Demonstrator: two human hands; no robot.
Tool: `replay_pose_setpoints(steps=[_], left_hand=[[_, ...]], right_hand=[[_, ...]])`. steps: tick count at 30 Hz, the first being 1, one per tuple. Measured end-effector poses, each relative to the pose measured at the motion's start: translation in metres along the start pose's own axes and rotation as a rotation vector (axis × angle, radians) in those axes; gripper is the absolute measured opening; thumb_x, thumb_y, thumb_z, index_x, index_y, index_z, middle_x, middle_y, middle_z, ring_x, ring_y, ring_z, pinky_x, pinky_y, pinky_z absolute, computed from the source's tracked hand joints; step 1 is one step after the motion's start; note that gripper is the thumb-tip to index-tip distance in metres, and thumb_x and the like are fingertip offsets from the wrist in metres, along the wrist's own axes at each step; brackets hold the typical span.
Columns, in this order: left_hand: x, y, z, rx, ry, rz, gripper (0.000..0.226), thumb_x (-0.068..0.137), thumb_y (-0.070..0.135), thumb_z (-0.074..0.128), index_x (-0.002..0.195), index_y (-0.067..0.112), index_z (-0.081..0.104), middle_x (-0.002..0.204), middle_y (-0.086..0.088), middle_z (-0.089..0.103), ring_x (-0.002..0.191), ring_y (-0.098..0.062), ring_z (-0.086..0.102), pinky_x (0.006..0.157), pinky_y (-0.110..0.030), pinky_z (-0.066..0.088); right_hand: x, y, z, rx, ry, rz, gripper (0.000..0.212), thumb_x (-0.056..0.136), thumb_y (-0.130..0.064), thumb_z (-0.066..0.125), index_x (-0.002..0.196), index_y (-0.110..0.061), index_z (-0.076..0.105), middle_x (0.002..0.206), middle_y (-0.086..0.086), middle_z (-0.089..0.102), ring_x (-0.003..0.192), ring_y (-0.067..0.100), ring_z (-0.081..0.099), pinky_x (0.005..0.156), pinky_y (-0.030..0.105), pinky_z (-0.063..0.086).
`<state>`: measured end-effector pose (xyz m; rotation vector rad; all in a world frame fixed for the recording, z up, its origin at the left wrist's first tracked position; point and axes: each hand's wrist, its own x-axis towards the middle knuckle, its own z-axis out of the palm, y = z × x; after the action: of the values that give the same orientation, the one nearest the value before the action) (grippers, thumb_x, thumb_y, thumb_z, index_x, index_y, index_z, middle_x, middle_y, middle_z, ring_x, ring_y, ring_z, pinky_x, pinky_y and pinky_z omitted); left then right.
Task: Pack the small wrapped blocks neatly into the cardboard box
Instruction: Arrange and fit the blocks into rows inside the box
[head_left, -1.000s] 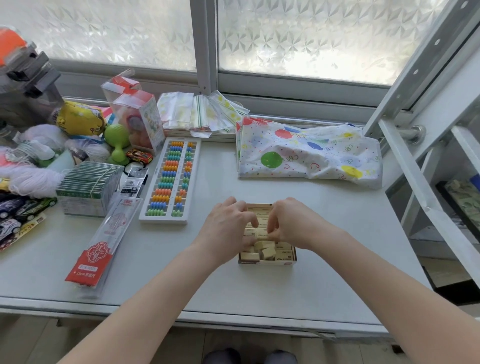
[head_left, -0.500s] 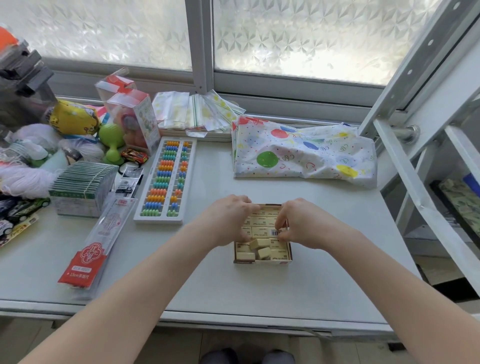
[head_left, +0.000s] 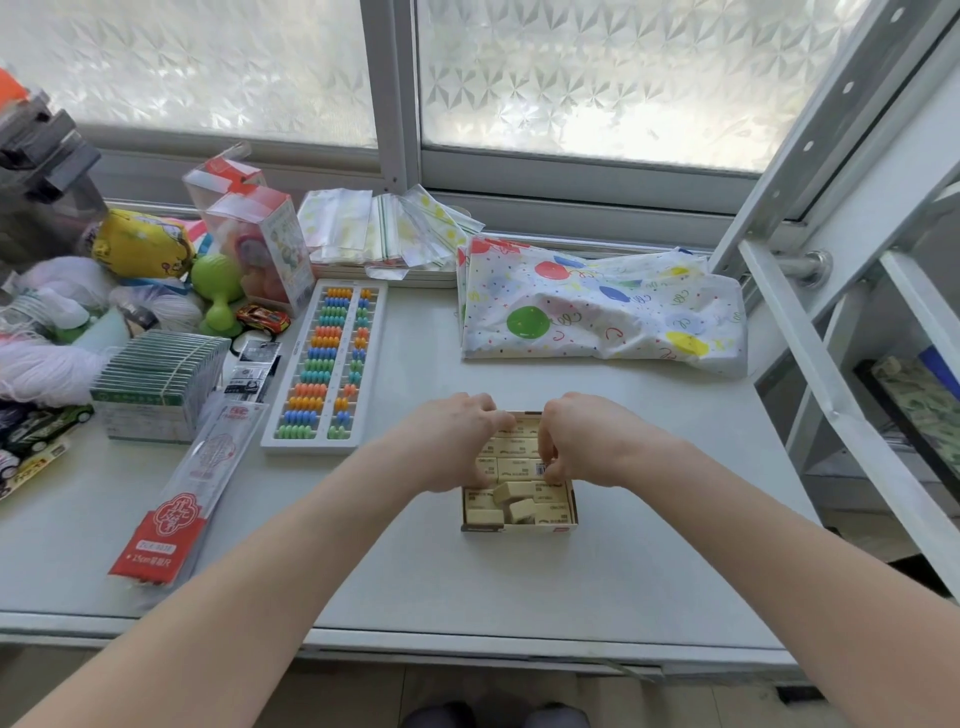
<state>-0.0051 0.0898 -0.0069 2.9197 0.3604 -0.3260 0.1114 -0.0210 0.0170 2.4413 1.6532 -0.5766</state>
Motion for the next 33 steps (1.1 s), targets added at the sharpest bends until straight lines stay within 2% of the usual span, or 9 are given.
replay_pose_setpoints(steps=[4,6,10,12,15,21,26,30,33], left_hand=[[0.005,0.003,0.003,0.055,0.028,-0.017,0.068,0.08,0.044,0.066,0.136,0.018,0.036,0.123,-0.007,0.051,0.113,-0.024,0.049,0.09,-0.037,0.047],[0.005,0.003,0.004,0.048,0.053,0.004,0.066,0.08,0.044,0.065,0.133,0.016,0.037,0.119,-0.007,0.054,0.109,-0.025,0.051,0.087,-0.036,0.046],[0.0,0.001,0.006,0.009,0.112,0.02,0.066,0.08,0.044,0.063,0.132,0.018,0.033,0.116,-0.006,0.057,0.104,-0.024,0.052,0.082,-0.034,0.045],[-0.001,0.002,0.006,0.001,0.117,0.011,0.065,0.08,0.044,0.064,0.131,0.018,0.032,0.116,-0.005,0.057,0.104,-0.024,0.052,0.081,-0.034,0.044],[-0.002,0.003,0.005,-0.019,0.114,-0.021,0.065,0.079,0.043,0.066,0.129,0.018,0.033,0.116,-0.005,0.057,0.104,-0.024,0.053,0.082,-0.035,0.046],[-0.001,0.005,0.007,-0.038,0.121,-0.025,0.063,0.078,0.042,0.068,0.127,0.017,0.036,0.117,-0.004,0.057,0.106,-0.023,0.052,0.085,-0.036,0.048],[-0.001,0.001,0.01,-0.061,0.124,-0.024,0.062,0.079,0.043,0.067,0.127,0.018,0.037,0.121,-0.002,0.055,0.109,-0.021,0.05,0.086,-0.034,0.046],[-0.001,-0.001,0.013,-0.074,0.115,-0.027,0.061,0.079,0.044,0.067,0.126,0.019,0.039,0.122,-0.001,0.053,0.11,-0.019,0.049,0.084,-0.031,0.043],[-0.002,-0.006,0.012,-0.221,0.077,-0.058,0.062,0.076,0.046,0.07,0.126,0.023,0.042,0.123,0.002,0.052,0.112,-0.017,0.049,0.09,-0.032,0.046]], right_hand=[[0.001,-0.003,-0.001,-0.061,-0.014,-0.046,0.013,0.079,-0.026,0.069,0.086,-0.016,0.063,0.068,-0.005,0.038,0.075,0.021,0.048,0.06,0.025,0.036],[0.001,-0.004,-0.001,-0.066,-0.018,-0.063,0.015,0.077,-0.024,0.07,0.081,-0.017,0.058,0.066,-0.006,0.036,0.073,0.02,0.047,0.056,0.024,0.034],[0.001,0.002,0.0,-0.058,-0.018,-0.104,0.022,0.071,-0.027,0.071,0.082,-0.009,0.066,0.07,-0.002,0.05,0.067,0.016,0.049,0.052,0.026,0.039],[0.001,0.006,0.002,-0.048,-0.008,-0.135,0.024,0.069,-0.03,0.07,0.081,-0.009,0.067,0.078,0.003,0.061,0.072,0.018,0.055,0.056,0.027,0.047],[0.0,0.011,0.005,-0.016,0.022,-0.16,0.027,0.067,-0.033,0.07,0.08,-0.011,0.066,0.084,0.004,0.065,0.083,0.02,0.058,0.072,0.034,0.053],[0.001,0.013,0.006,-0.018,0.01,-0.159,0.026,0.069,-0.034,0.071,0.085,-0.014,0.066,0.09,0.001,0.062,0.086,0.019,0.057,0.072,0.031,0.051],[0.003,0.013,0.009,-0.007,0.029,-0.168,0.027,0.068,-0.033,0.071,0.084,-0.012,0.066,0.089,0.002,0.063,0.087,0.02,0.058,0.076,0.035,0.053],[-0.004,0.024,0.01,0.17,0.093,-0.13,0.027,0.066,-0.036,0.075,0.081,-0.019,0.061,0.087,-0.005,0.058,0.083,0.013,0.051,0.076,0.028,0.049],[-0.01,0.035,0.011,0.562,0.214,-0.048,0.02,0.064,-0.026,0.081,0.077,-0.018,0.067,0.08,-0.004,0.067,0.072,0.007,0.059,0.068,0.024,0.05]])
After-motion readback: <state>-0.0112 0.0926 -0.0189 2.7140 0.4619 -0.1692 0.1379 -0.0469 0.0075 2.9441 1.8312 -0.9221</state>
